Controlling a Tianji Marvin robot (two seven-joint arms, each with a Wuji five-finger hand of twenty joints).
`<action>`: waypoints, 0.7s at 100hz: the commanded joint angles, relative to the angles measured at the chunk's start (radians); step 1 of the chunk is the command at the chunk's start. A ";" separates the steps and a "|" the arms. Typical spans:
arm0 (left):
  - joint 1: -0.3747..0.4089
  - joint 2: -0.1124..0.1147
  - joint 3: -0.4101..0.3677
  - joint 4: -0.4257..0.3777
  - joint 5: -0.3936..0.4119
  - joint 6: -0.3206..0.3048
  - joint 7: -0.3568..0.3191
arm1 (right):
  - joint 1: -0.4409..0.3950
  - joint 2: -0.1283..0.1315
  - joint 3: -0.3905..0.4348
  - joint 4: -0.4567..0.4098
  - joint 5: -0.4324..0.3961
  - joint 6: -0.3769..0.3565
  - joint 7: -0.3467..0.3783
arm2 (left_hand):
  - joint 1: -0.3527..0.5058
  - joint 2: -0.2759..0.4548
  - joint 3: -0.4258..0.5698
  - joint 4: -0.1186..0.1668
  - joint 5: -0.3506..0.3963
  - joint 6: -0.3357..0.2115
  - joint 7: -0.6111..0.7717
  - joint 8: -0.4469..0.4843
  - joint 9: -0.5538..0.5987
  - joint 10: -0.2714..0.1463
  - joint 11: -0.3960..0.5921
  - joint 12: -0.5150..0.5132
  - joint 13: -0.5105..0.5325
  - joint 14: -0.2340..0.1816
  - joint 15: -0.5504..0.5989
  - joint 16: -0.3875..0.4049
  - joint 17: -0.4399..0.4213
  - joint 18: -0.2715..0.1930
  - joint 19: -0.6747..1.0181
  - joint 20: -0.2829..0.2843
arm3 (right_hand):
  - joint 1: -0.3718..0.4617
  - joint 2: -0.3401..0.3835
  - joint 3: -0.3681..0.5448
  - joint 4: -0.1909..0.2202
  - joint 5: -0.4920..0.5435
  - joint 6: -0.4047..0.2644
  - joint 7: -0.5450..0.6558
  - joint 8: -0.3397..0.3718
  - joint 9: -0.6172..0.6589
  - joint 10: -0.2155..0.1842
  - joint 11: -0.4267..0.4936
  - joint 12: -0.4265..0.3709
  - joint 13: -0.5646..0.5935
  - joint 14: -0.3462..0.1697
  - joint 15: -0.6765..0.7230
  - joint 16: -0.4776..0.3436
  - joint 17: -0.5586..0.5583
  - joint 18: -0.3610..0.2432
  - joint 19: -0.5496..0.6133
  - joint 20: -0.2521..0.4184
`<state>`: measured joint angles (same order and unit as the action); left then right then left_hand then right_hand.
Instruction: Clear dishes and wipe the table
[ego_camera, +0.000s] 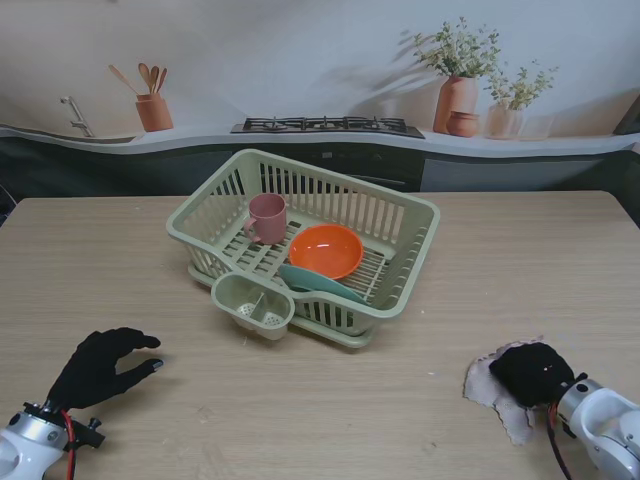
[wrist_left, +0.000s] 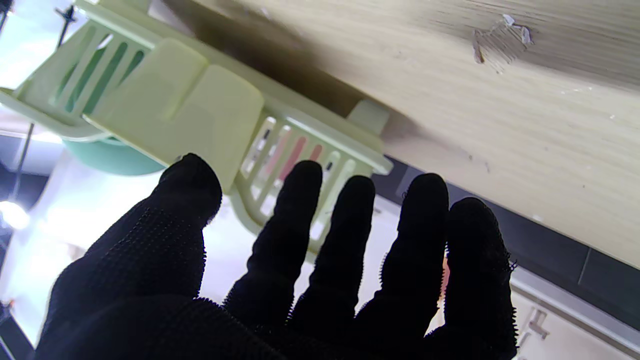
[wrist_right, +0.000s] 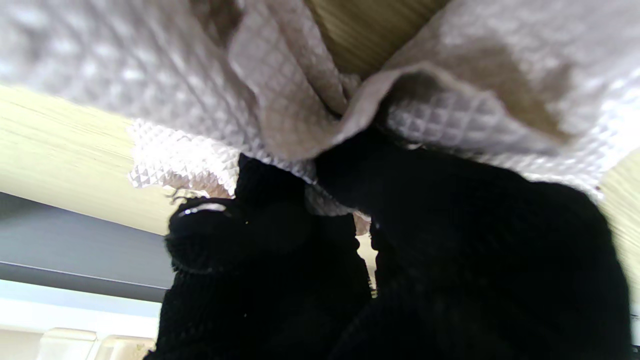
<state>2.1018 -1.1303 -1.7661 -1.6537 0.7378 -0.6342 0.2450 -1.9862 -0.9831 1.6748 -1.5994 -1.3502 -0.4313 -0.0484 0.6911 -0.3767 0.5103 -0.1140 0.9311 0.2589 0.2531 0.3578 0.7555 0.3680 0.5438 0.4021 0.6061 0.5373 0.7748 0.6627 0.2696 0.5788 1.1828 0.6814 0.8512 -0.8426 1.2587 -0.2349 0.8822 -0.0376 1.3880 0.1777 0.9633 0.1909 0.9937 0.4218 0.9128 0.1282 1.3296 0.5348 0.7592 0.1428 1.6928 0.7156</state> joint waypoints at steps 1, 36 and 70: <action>0.003 -0.003 0.000 -0.001 -0.004 -0.005 -0.012 | -0.015 -0.005 -0.033 0.055 -0.014 -0.004 0.031 | 0.030 0.042 -0.021 0.036 0.046 -0.002 -0.011 0.008 -0.024 0.008 -0.007 -0.014 -0.022 0.020 -0.008 0.004 -0.011 -0.015 0.000 -0.006 | -0.042 0.031 -0.059 -0.014 0.009 0.049 -0.168 -0.089 0.023 0.016 0.022 -0.014 0.023 -0.024 0.057 -0.011 -0.008 -0.042 0.010 0.005; 0.004 -0.006 -0.001 0.003 0.006 -0.008 0.009 | 0.201 0.000 -0.205 0.167 0.019 0.097 0.012 | 0.029 0.044 -0.023 0.036 0.046 -0.002 -0.011 0.008 -0.023 0.009 -0.007 -0.014 -0.022 0.020 -0.008 0.004 -0.011 -0.015 0.001 -0.006 | -0.043 0.038 -0.064 -0.014 0.003 0.047 -0.166 -0.090 0.017 0.014 0.024 -0.015 0.017 -0.029 0.057 -0.012 -0.012 -0.045 0.008 0.002; 0.007 -0.008 -0.005 0.003 0.013 -0.011 0.022 | 0.405 0.000 -0.387 0.286 0.050 0.237 -0.016 | 0.030 0.043 -0.024 0.036 0.045 -0.002 -0.012 0.008 -0.025 0.008 -0.008 -0.014 -0.022 0.018 -0.009 0.004 -0.012 -0.016 0.001 -0.006 | -0.046 0.057 -0.078 -0.016 -0.011 0.045 -0.168 -0.089 0.007 0.005 0.022 -0.017 0.007 -0.037 0.050 -0.013 -0.029 -0.049 -0.003 -0.001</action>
<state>2.1039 -1.1342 -1.7679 -1.6487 0.7512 -0.6382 0.2755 -1.5721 -0.9688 1.2999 -1.3403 -1.2922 -0.1817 -0.0862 0.6912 -0.3766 0.5103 -0.1140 0.9311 0.2589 0.2531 0.3578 0.7555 0.3680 0.5437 0.4021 0.6061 0.5373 0.7682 0.6627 0.2694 0.5788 1.1828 0.6814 0.8502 -0.8670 1.2947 -0.2357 0.9082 -0.0479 1.4251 0.1939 0.9633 0.1948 1.0033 0.4274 0.9128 0.1359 1.3515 0.5244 0.7473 0.1604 1.6917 0.7156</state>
